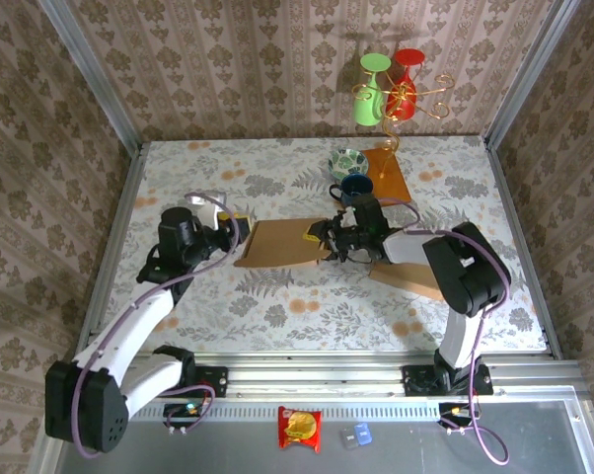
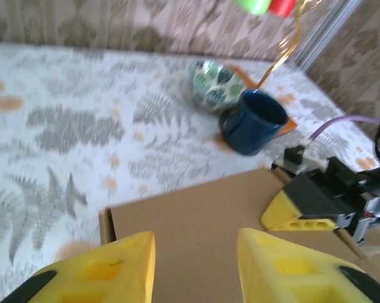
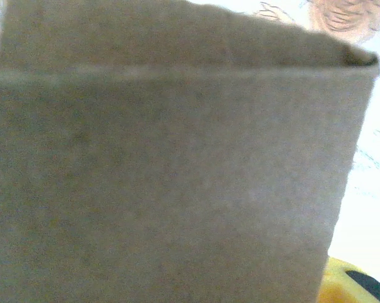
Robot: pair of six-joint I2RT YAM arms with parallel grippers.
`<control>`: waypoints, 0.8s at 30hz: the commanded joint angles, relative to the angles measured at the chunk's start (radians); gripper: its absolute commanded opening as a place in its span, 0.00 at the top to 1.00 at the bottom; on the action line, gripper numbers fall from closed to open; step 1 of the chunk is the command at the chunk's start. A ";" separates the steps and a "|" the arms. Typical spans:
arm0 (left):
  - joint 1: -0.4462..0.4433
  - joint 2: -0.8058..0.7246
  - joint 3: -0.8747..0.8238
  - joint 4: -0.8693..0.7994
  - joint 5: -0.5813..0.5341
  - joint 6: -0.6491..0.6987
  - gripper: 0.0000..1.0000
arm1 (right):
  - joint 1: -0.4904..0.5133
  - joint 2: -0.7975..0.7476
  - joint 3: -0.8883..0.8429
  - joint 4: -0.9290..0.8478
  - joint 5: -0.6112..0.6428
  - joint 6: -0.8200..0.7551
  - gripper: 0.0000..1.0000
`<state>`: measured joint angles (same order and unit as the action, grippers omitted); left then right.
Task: Fold the paper box
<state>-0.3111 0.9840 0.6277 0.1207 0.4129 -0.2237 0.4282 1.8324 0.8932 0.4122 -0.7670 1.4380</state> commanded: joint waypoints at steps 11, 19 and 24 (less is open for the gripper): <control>-0.137 0.004 0.343 -0.808 0.310 1.020 0.32 | -0.023 -0.241 -0.139 -0.176 -0.068 0.486 0.63; -0.236 0.019 0.301 -0.867 0.182 1.144 0.24 | -0.018 -0.258 -0.117 -0.309 -0.143 0.489 0.65; -0.282 0.055 0.260 -0.806 0.072 1.162 0.21 | -0.013 -0.237 -0.104 -0.321 -0.193 0.490 0.65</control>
<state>-0.5827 1.0233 0.9112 -0.6811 0.5552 0.8738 0.4107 1.5906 0.7658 0.1501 -0.8909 1.9068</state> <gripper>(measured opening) 0.791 0.411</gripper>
